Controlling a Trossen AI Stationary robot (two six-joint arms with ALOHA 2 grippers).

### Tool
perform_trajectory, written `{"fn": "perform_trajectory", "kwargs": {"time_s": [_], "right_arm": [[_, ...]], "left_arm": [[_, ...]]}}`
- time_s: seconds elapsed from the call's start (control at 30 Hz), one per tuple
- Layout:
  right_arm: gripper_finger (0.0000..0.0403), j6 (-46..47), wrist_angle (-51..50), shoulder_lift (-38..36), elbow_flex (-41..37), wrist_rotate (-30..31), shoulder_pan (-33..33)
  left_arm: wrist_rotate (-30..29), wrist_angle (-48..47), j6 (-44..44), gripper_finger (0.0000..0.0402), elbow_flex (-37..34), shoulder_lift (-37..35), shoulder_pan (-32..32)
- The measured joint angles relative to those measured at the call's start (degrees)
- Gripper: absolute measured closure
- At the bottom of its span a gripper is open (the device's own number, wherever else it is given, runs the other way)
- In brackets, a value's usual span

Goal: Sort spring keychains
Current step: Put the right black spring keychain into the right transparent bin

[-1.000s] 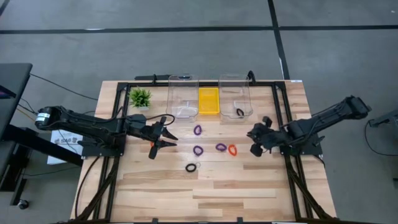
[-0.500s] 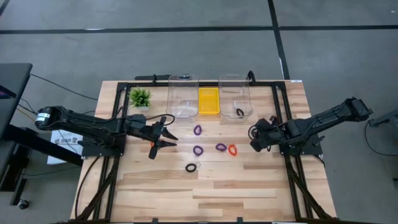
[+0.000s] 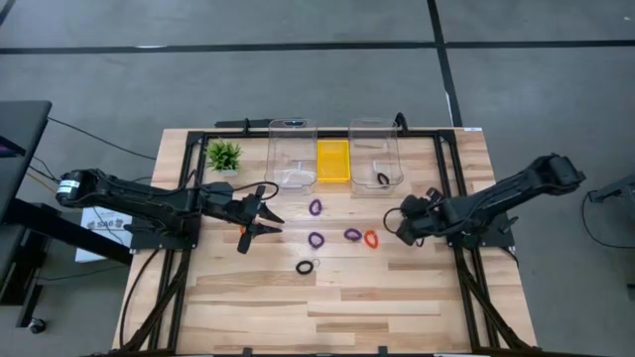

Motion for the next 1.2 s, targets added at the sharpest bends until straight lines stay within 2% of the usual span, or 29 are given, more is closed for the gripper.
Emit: {"fn": "perform_trajectory", "kwargs": {"time_s": [0.37,0.87,1.2], "right_arm": [[0.0241,0.0,1.49,4.19,0.0,-2.46,-0.04],[0.025,0.0,3.1,4.16,-0.11,-2.56,-0.04],[0.0251,-0.05,6.69,4.08,-4.67,-2.51,-0.04]], "left_arm": [[0.0,0.02,0.02,0.0289,0.0,0.0,0.0],[0.01,0.02,0.0,0.0289,0.0,0.0,-0.01],[0.02,0.02,0.0,0.0289,0.0,0.0,-0.02]]}}
